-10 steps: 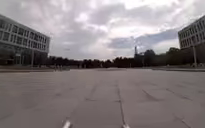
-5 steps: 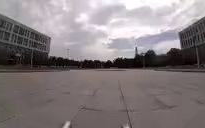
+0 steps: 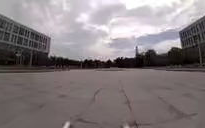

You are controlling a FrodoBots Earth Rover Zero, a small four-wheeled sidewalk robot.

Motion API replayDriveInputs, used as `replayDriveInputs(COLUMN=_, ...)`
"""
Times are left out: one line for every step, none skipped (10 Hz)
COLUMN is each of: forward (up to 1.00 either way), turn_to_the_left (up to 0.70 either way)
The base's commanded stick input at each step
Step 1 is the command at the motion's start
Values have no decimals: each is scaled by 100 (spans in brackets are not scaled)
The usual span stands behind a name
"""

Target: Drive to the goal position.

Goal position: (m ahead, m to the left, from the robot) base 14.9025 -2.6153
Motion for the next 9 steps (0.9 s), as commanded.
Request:
replayDriveInputs(forward=70, turn_to_the_left=0)
replayDriveInputs(forward=70, turn_to_the_left=0)
replayDriveInputs(forward=70, turn_to_the_left=0)
replayDriveInputs(forward=70, turn_to_the_left=0)
replayDriveInputs(forward=70, turn_to_the_left=0)
replayDriveInputs(forward=70, turn_to_the_left=0)
replayDriveInputs(forward=70, turn_to_the_left=0)
replayDriveInputs(forward=70, turn_to_the_left=0)
replayDriveInputs(forward=70, turn_to_the_left=0)
